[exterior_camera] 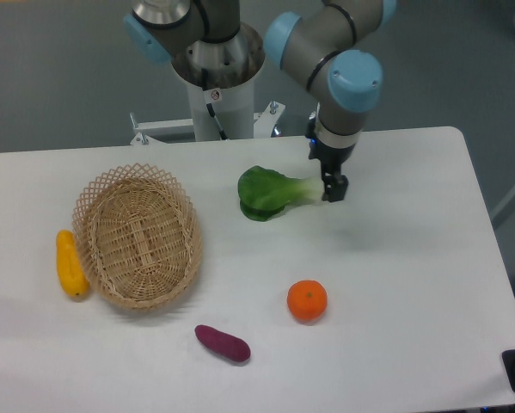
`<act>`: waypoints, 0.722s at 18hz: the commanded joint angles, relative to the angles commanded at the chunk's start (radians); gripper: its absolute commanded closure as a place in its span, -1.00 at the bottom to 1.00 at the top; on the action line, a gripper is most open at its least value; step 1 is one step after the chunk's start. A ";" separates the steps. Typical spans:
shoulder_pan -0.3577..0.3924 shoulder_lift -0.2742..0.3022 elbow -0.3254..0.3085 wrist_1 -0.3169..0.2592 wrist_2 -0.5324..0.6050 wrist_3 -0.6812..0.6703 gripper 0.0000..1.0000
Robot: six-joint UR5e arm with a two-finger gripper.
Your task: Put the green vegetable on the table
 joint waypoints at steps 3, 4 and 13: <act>-0.009 -0.043 0.072 0.002 -0.003 -0.057 -1.00; -0.012 -0.058 0.106 0.000 -0.003 -0.078 -1.00; -0.002 -0.213 0.354 -0.011 0.006 -0.199 -1.00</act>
